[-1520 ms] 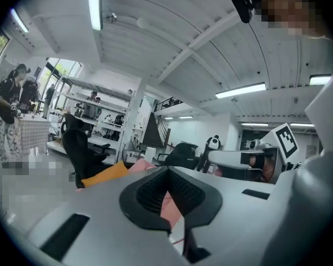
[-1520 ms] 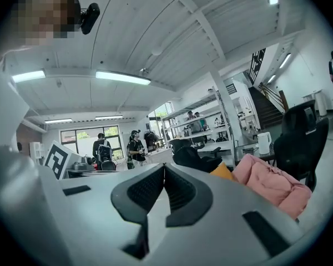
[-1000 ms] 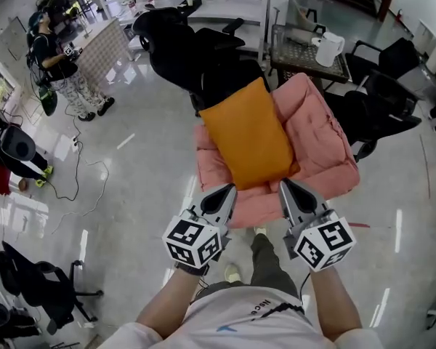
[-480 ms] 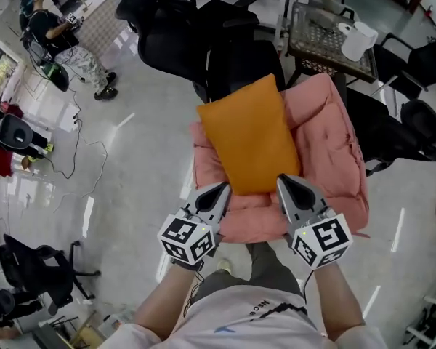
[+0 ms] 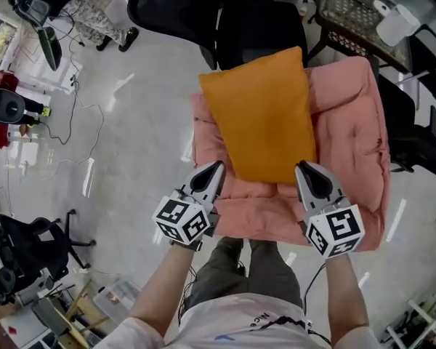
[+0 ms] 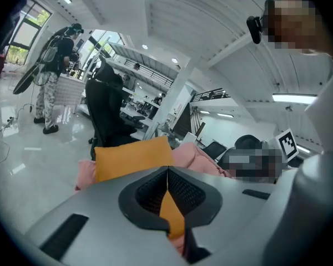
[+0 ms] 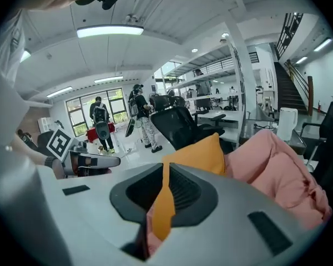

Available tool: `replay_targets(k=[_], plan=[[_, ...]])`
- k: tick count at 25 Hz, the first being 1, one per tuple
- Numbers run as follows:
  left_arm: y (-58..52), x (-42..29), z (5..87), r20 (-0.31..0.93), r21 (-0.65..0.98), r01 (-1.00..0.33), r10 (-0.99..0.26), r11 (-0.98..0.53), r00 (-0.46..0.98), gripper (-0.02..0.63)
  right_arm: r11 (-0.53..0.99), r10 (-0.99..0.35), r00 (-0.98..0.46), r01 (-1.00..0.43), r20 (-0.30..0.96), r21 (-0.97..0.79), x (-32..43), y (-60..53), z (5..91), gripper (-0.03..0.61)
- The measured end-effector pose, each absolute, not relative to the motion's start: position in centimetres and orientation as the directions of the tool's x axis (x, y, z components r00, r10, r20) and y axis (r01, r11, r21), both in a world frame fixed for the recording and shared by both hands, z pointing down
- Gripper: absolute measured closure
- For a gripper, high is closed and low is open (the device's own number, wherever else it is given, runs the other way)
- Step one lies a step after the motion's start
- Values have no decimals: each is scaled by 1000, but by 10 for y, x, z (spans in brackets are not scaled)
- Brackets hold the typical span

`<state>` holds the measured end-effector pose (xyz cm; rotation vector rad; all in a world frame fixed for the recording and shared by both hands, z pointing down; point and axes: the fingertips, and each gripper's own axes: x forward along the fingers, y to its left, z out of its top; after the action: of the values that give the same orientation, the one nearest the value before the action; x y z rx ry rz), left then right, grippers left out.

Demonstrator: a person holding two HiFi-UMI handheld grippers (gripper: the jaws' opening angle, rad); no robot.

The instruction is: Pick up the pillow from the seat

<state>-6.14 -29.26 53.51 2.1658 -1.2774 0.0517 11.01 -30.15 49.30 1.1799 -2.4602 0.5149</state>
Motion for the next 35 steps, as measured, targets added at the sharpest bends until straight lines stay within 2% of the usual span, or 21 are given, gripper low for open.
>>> replay_targets(k=[3,5,7,15,24,31,35], plan=[[-300,-72,580,341,525,-784,-762,-333,551,597,577,-655,-558,-805,509,-140,110,-309,532,557],[-306,-76,610,348,547,-773,-752,-322,559,564,569,-652,-538,-813,534,-124,116,-316,557,540],[-311,-80,638,357,562,-767,-746,-309,562,536,557,-653,-516,-823,554,-109,121,-324,579,495],[-343,-93,731,381,616,-748,-738,-246,557,420,506,-671,-430,-861,604,-51,145,-358,653,416],[-361,-100,808,430,647,-752,-754,-126,497,336,470,-673,-346,-882,654,17,173,-378,704,313],[-374,-92,846,439,682,-729,-764,-60,474,296,427,-674,-306,-904,672,16,189,-392,733,268],[-381,-91,861,428,704,-708,-761,-57,487,247,427,-654,-311,-904,689,-3,191,-403,754,244]])
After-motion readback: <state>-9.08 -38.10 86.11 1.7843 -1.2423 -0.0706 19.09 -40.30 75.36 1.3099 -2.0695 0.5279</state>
